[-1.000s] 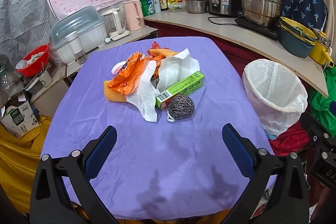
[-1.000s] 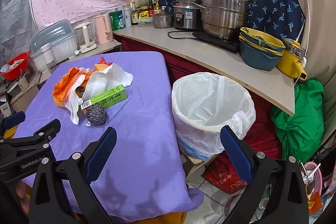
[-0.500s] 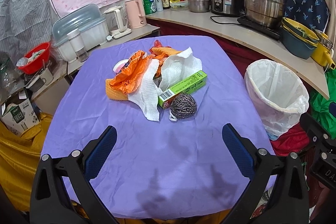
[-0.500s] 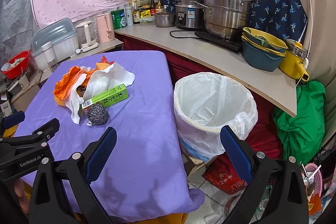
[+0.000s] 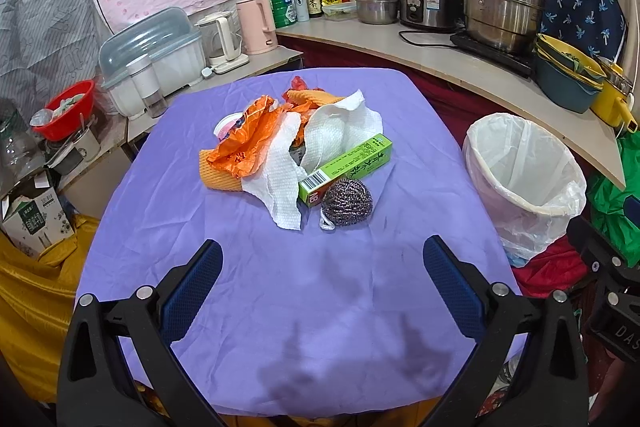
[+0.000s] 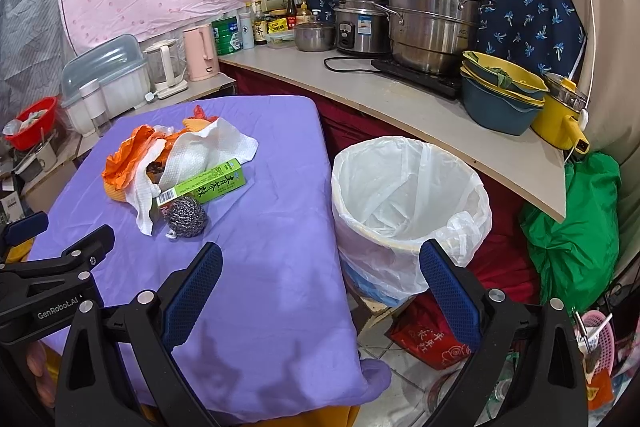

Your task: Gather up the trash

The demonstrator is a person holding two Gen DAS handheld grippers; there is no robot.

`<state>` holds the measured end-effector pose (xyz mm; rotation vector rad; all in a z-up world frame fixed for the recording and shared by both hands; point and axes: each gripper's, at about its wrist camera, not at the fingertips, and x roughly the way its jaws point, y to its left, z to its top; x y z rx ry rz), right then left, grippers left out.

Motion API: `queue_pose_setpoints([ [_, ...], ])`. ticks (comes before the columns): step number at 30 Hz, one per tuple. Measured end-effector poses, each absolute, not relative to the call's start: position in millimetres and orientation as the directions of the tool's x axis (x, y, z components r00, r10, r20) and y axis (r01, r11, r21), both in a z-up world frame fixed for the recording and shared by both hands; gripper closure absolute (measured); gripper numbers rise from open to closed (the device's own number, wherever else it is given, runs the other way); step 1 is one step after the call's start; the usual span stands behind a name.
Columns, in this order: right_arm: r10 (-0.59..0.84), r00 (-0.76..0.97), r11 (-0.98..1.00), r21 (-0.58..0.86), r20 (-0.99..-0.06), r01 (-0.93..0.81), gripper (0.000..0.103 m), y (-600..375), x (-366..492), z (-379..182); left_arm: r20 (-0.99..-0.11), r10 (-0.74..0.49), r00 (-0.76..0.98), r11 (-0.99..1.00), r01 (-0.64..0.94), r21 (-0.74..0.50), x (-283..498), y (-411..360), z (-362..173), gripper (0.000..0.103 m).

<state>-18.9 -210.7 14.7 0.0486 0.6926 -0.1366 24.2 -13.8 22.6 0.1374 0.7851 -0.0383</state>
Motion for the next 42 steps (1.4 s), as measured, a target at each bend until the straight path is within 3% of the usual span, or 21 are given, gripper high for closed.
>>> queue_pose_setpoints([
  [42, -0.112, 0.762, 0.989, 0.002, -0.638, 0.147, 0.008, -210.1, -23.2, 10.4, -0.710, 0.012, 0.704, 0.990, 0.091, 0.107, 20.9, -19.8, 23.7, 0.007],
])
